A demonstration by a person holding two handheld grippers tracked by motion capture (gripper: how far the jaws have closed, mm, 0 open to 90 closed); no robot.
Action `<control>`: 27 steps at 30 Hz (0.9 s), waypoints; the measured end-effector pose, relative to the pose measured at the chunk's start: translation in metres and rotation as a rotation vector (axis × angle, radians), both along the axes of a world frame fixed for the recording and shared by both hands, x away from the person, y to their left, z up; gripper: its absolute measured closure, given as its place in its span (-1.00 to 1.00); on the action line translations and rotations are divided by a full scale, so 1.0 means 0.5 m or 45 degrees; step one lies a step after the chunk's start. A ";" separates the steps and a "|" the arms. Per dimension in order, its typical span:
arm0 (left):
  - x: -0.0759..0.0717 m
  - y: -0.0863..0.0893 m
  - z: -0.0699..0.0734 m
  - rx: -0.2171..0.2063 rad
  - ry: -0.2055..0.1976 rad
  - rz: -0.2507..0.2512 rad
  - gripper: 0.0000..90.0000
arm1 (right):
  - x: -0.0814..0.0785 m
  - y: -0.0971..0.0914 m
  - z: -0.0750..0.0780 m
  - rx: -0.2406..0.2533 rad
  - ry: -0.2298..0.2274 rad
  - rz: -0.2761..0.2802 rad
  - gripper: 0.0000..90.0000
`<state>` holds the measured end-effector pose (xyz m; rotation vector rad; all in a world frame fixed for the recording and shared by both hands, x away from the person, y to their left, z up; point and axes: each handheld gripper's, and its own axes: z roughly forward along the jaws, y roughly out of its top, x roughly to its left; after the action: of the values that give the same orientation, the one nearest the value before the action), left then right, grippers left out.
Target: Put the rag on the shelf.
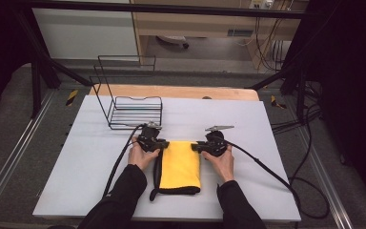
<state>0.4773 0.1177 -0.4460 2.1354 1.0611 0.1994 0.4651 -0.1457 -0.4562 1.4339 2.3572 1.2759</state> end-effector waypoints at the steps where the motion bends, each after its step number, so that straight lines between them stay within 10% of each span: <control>1: 0.000 0.000 0.000 0.000 0.000 -0.001 0.68 | 0.001 0.000 0.001 0.009 0.022 0.001 0.60; 15: 0.006 0.008 0.002 -0.051 0.043 0.008 0.73 | 0.009 0.007 0.015 -0.025 0.084 0.009 0.85; 27: -0.013 0.020 0.029 -0.099 -0.015 0.007 0.77 | -0.017 0.002 0.044 -0.006 -0.019 0.009 0.86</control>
<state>0.4710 0.1279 -0.4318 2.0598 1.0514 0.1707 0.4566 -0.1448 -0.4340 1.4109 2.3564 1.2779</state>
